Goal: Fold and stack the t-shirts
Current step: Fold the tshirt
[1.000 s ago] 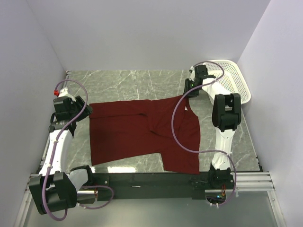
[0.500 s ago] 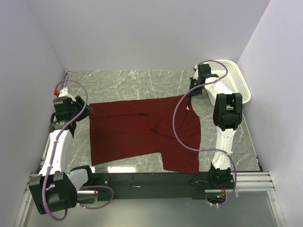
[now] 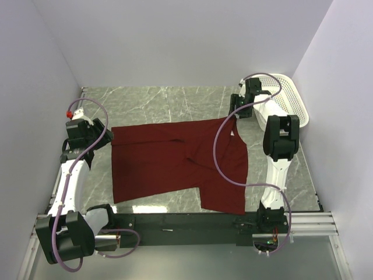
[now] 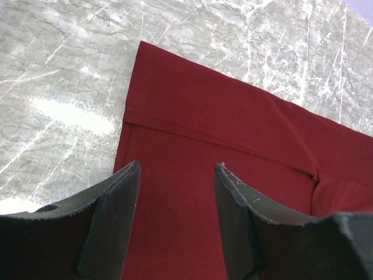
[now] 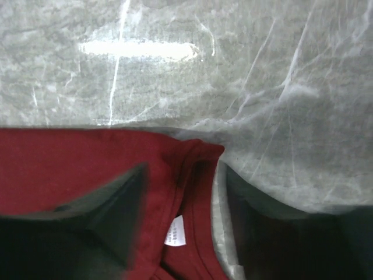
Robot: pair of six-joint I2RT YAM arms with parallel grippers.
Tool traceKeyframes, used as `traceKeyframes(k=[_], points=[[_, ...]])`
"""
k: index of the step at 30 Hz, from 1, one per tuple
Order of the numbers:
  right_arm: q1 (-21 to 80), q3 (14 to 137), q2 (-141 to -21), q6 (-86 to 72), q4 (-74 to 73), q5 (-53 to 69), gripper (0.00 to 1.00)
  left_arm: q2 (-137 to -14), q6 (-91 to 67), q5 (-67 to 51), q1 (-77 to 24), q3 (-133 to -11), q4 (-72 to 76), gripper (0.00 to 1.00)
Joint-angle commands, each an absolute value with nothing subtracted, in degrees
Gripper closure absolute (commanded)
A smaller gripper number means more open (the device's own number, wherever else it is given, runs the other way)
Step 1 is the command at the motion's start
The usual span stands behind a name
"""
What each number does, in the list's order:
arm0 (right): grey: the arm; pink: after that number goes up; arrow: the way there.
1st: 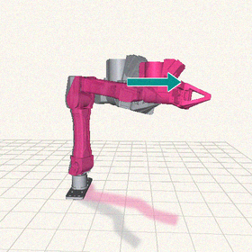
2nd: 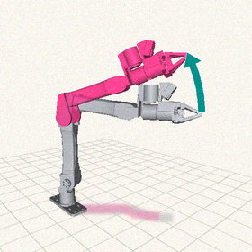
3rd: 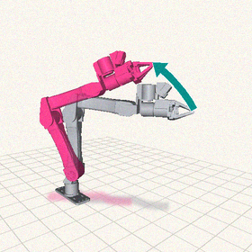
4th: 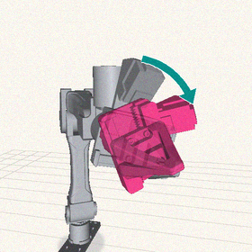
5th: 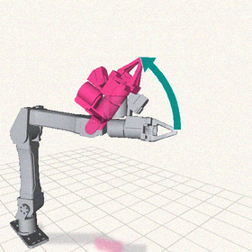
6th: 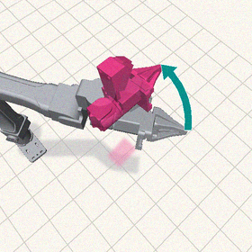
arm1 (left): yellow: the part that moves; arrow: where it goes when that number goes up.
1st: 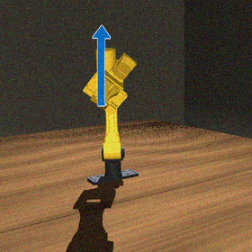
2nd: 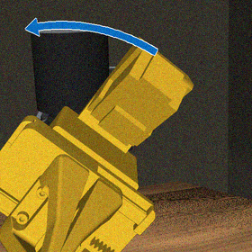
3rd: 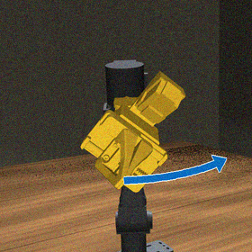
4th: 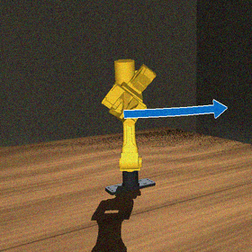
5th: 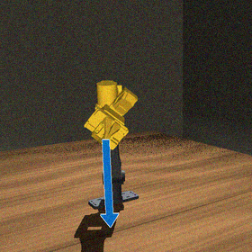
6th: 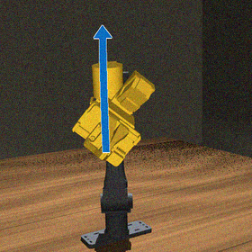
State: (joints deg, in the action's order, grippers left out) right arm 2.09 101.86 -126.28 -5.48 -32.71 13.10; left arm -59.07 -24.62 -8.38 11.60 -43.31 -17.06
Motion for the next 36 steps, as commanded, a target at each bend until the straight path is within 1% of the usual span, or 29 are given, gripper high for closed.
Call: traceKeyframes(k=[1, 2, 3, 4, 7, 8, 9, 10, 11, 12, 14, 15, 16, 17, 18, 19, 20, 21, 22, 23, 25, 27, 32, 34, 36], points=[[1.8, 103.3, -121.4, 1.5, -35.0, 13.7, 0.29, -58.7, -23.6, -9.3, 11.7, -43.2, -15.7, 0.41], [1.8, 102.2, -119.9, 2.5, -35.1, 13.4, 0.24, -58.6, -23.5, -9.5, 11.6, -43.1, -15.6, 0.41], [2.0, 101.1, -118.2, 3.8, -35.4, 13.3, 0.23, -58.4, -23.6, -9.7, 11.7, -43.1, -15.5, 0.40], [2.1, 98.8, -116.6, 6.2, -35.5, 13.3, 0.19, -58.3, -23.6, -9.8, 11.7, -43.2, -15.1, 0.40], [2.3, 93.8, -108.0, 11.3, -36.9, 15.2, 0.16, -56.1, -24.1, -7.6, 11.8, -44.5, -14.9, 0.39], [2.4, 92.7, -106.4, 13.5, -38.0, 17.0, 0.14, -54.9, -24.3, -6.6, 11.8, -44.6, -14.3, 0.35], [2.5, 90.5, -104.7, 15.7, -40.7, 21.3, 0.14, -51.8, -25.8, -6.1, 11.9, -44.6, -13.6, 0.24], [3.1, 89.0, -101.1, 20.8, -41.9, 23.5, 0.10, -50.1, -26.7, -5.5, 11.8, -44.2, -12.9, 0.16], [3.4, 87.3, -99.0, 23.8, -43.0, 26.4, 0.10, -48.7, -27.7, -6.1, 11.8, -44.0, -11.6, 0.10], [3.9, 82.8, -96.5, 26.6, -43.6, 30.5, 0.09, -46.5, -29.4, -7.3, 11.9, -43.9, -11.2, 0.01], [5.6, 77.2, -88.6, 34.2, -42.4, 33.5, 0.09, -45.7, -30.9, -11.7, 11.8, -45.3, -12.0, 0.00], [6.3, 71.9, -85.8, 37.3, -42.0, 35.2, 0.08, -46.3, -32.4, -12.8, 11.8, -46.4, -15.7, 0.01], [6.9, 69.1, -80.7, 42.9, -41.8, 38.6, 0.08, -46.9, -33.0, -13.9, 11.9, -48.6, -18.1, 0.00], [8.4, 66.5, -78.0, 45.2, -41.3, 40.1, 0.08, -47.5, -34.5, -15.3, 11.8, -49.6, -20.5, 0.01], [9.0, 61.7, -75.6, 48.0, -41.6, 42.3, 0.07, -48.7, -35.2, -16.0, 11.9, -50.4, -25.9, 0.01], [9.5, 59.2, -70.9, 52.8, -41.6, 45.6, 0.07, -49.0, -35.9, -16.9, 12.0, -51.3, -28.3, 0.01], [10.5, 56.8, -68.8, 55.1, -41.7, 47.0, 0.07, -49.2, -37.4, -17.4, 11.9, -51.4, -30.8, 0.02], [11.2, 52.5, -66.9, 58.2, -43.6, 48.1, 0.05, -49.0, -38.1, -18.8, 12.0, -51.2, -32.8, 0.02], [11.7, 50.6, -63.9, 65.5, -45.3, 49.4, 0.00, -48.6, -38.8, -19.7, 11.9, -50.1, -36.3, 0.03], [12.3, 49.0, -62.8, 68.5, -46.8, 49.0, 0.00, -48.1, -39.7, -20.4, 11.9, -49.2, -37.5, 0.03], [14.8, 45.3, -60.4, 70.4, -47.4, 47.3, 0.00, -46.0, -43.5, -21.0, 11.9, -46.3, -41.8, 0.03], [16.1, 43.5, -59.5, 70.7, -47.7, 45.8, 0.01, -46.7, -46.8, -19.0, 11.8, -45.4, -46.3, 0.04], [17.4, 42.3, -58.4, 71.1, -49.3, 48.4, 0.07, -49.0, -52.2, -14.2, 11.8, -41.2, -56.1, 0.11], [18.6, 41.0, -57.7, 69.3, -48.0, 48.3, 0.09, -49.7, -53.4, -11.9, 11.5, -41.1, -58.5, 0.12], [19.1, 39.9, -57.0, 66.6, -44.3, 47.0, 0.09, -51.6, -55.5, -10.4, 10.8, -40.8, -61.3, 0.16]])
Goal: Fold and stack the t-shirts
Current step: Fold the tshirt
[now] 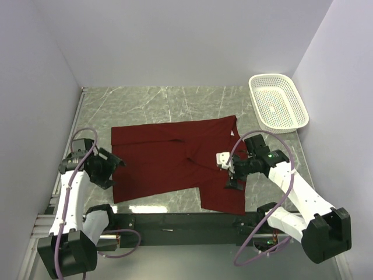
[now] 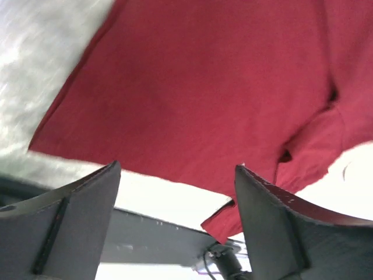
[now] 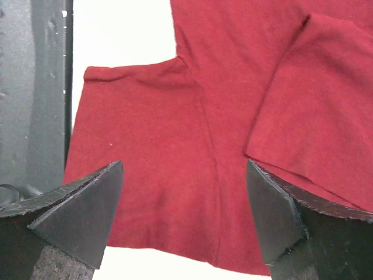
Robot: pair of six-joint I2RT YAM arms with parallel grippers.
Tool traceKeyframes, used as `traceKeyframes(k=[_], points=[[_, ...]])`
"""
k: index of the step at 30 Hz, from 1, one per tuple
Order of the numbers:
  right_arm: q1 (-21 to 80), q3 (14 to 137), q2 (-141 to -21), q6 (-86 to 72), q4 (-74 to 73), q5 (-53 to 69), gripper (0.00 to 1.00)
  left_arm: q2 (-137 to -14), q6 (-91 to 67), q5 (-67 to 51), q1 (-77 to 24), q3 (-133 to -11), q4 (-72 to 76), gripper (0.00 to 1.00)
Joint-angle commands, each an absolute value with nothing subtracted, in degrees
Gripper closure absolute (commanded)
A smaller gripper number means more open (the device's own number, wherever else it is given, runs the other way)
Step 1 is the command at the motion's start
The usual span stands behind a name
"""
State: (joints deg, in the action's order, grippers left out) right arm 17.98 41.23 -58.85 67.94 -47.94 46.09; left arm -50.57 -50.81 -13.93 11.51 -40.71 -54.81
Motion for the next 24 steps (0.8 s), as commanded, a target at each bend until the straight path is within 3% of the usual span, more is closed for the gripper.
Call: traceKeyframes(k=[1, 5, 13, 24], points=[[19.1, 39.6, -56.5, 65.6, -43.3, 46.8, 0.09, -52.2, -56.0, -11.2, 10.4, -39.7, -61.5, 0.17], [19.2, 38.8, -56.5, 63.3, -39.9, 46.6, 0.09, -55.6, -59.6, -14.0, 8.1, -36.7, -62.7, 0.33], [19.1, 38.5, -56.7, 63.3, -39.6, 47.1, 0.09, -57.9, -69.4, -5.7, -2.5, -35.1, -65.3, 0.34], [19.2, 39.6, -55.8, 61.1, -38.6, 46.1, 0.09, -64.3, -74.5, -0.2, -6.1, -35.1, -62.8, 0.43]])
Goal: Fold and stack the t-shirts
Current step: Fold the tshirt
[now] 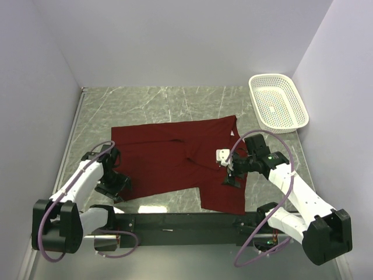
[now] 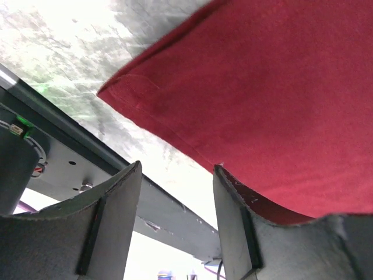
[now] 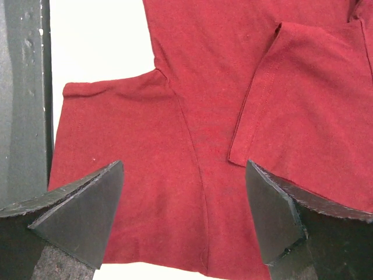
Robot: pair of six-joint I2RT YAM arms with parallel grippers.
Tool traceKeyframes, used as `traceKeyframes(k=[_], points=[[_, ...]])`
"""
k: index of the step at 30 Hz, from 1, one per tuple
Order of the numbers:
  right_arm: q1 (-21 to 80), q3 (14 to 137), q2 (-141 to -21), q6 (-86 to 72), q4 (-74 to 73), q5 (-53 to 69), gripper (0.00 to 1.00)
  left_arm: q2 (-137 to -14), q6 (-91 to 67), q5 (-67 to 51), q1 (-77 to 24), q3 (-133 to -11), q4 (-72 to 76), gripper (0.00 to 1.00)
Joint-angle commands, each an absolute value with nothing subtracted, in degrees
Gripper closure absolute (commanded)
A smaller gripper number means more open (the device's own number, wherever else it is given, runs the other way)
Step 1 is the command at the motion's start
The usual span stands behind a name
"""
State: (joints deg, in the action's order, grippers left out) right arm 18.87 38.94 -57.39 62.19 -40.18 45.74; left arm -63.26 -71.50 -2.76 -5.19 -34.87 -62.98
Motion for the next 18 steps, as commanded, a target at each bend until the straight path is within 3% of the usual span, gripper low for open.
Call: traceKeyframes(k=[1, 5, 12, 18], points=[[19.0, 39.6, -55.5, 61.0, -38.4, 46.1, 0.09, -65.0, -74.7, 1.7, -6.2, -35.4, -62.8, 0.43], [19.0, 40.0, -56.0, 60.4, -38.2, 45.7, 0.09, -67.4, -75.4, 4.1, -6.3, -36.1, -62.7, 0.43], [19.1, 40.6, -56.3, 59.9, -38.2, 45.6, 0.09, -67.7, -77.3, 5.3, -6.4, -36.1, -61.4, 0.54], [19.0, 41.3, -56.7, 59.1, -38.1, 45.3, 0.09, -70.0, -77.3, 4.8, -6.4, -36.6, -61.8, 0.54]])
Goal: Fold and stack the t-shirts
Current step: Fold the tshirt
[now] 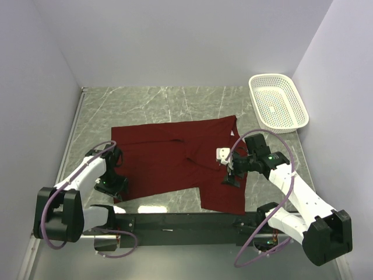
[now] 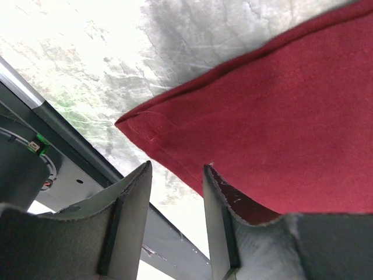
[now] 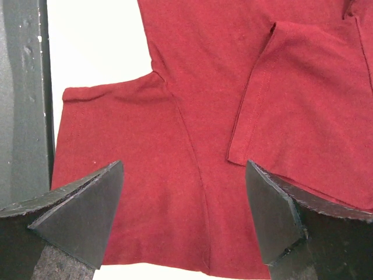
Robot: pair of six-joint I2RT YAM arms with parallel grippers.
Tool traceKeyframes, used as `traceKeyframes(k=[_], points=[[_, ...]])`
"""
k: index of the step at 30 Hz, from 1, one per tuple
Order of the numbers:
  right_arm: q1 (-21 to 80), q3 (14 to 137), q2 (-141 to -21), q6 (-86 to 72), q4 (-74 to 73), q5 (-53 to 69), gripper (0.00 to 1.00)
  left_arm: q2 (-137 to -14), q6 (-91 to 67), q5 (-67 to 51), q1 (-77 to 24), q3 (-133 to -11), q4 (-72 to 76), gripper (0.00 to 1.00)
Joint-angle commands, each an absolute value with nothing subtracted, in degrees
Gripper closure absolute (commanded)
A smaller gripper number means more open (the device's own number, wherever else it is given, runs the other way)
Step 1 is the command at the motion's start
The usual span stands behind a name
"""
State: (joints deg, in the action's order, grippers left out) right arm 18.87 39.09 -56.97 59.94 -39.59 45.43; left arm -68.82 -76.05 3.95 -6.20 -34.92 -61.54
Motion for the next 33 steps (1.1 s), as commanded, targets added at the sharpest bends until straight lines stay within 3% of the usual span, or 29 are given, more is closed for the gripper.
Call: traceKeyframes(k=[1, 7, 14, 21, 27, 31, 33], points=[[18.9, 41.5, -56.5, 59.0, -38.1, 45.2, 0.09, -70.4, -77.0, 4.8, -6.4, -36.7, -61.9, 0.54], [18.9, 41.0, -56.3, 58.7, -37.4, 44.9, 0.09, -72.5, -76.7, 4.8, -7.2, -37.2, -61.7, 0.54], [18.6, 41.9, -56.8, 58.4, -37.8, 44.9, 0.09, -75.3, -77.3, 3.3, -8.2, -34.1, -57.3, 0.71], [18.1, 42.4, -56.3, 58.6, -38.5, 45.4, 0.09, -74.9, -77.2, 4.0, -8.2, -33.7, -56.6, 0.69], [17.8, 43.1, -56.1, 58.6, -39.1, 45.5, 0.09, -74.4, -76.3, 3.3, -8.2, -34.4, -57.8, 0.53], [17.5, 43.0, -55.9, 58.6, -39.0, 45.6, 0.09, -73.3, -76.9, 4.3, -8.2, -35.3, -58.8, 0.53], [17.4, 43.2, -56.0, 58.5, -39.2, 45.8, 0.09, -74.1, -77.0, 4.4, -8.2, -35.2, -58.5, 0.58]])
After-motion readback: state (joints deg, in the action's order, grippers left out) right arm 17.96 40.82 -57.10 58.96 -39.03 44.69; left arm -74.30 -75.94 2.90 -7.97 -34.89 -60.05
